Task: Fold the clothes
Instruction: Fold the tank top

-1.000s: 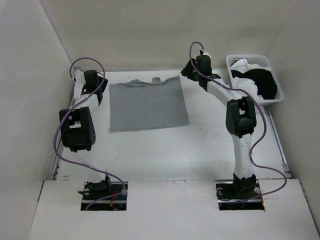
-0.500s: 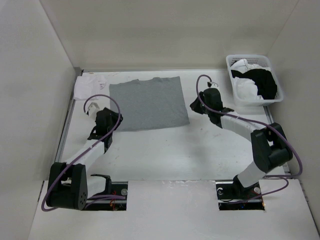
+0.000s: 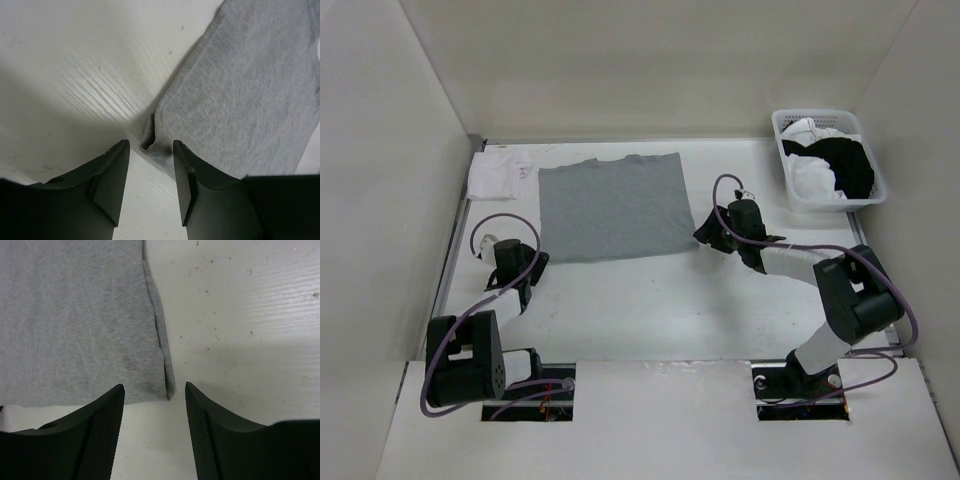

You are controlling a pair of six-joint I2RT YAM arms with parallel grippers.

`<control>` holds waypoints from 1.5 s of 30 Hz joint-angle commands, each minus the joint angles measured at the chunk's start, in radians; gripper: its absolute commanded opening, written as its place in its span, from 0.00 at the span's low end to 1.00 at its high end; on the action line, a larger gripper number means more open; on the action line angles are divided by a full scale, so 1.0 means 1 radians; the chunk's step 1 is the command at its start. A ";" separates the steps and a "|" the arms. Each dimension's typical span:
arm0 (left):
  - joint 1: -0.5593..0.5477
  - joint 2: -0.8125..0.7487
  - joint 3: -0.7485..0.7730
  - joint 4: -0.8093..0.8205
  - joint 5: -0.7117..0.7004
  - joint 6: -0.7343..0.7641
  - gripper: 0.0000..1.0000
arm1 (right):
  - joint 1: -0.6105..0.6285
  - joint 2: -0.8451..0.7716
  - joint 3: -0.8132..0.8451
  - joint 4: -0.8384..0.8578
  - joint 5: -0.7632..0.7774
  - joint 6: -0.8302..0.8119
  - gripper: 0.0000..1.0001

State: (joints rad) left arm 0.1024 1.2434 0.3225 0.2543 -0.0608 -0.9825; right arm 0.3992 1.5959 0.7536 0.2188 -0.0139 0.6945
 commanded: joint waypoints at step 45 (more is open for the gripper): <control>0.032 -0.594 0.111 -0.307 0.174 -0.053 0.00 | 0.072 -0.472 -0.137 -0.045 0.064 0.050 0.02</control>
State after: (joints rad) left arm 0.1486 0.8680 0.3176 0.1112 0.1005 -1.0416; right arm 0.4286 1.3499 0.6086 0.2363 -0.0422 0.8158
